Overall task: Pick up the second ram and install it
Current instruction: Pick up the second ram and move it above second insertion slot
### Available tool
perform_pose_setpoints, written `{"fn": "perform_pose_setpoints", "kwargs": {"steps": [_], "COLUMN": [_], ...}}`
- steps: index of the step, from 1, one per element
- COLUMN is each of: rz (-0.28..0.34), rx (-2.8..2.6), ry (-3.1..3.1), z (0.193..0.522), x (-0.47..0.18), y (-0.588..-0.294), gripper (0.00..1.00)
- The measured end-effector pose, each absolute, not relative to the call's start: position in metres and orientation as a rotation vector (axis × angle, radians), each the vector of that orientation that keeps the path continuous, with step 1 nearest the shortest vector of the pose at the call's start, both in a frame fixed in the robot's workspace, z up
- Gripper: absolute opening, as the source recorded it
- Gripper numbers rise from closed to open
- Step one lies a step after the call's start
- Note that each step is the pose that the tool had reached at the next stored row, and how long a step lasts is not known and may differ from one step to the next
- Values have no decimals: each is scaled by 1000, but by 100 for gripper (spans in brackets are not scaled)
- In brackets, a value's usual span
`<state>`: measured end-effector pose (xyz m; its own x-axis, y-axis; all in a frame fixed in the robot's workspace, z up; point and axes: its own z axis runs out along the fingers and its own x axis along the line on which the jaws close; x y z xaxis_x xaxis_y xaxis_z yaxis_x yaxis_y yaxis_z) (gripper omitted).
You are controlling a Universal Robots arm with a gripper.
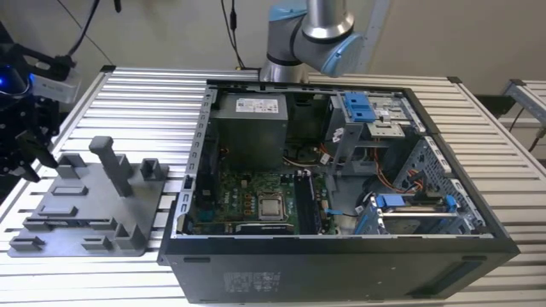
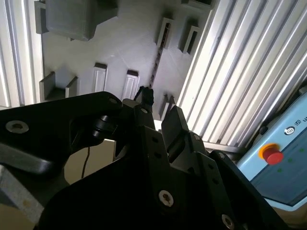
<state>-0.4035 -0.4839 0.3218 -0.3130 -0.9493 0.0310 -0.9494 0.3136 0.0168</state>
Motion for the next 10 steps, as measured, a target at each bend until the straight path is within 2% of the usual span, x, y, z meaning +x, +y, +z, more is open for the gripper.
{"fn": "perform_pose_setpoints", "kwargs": {"steps": [10], "rz": [7], "rx": [1820], "ry": [-2518], "z": [317], "x": [-404], "y": [-484], "gripper": [36]}}
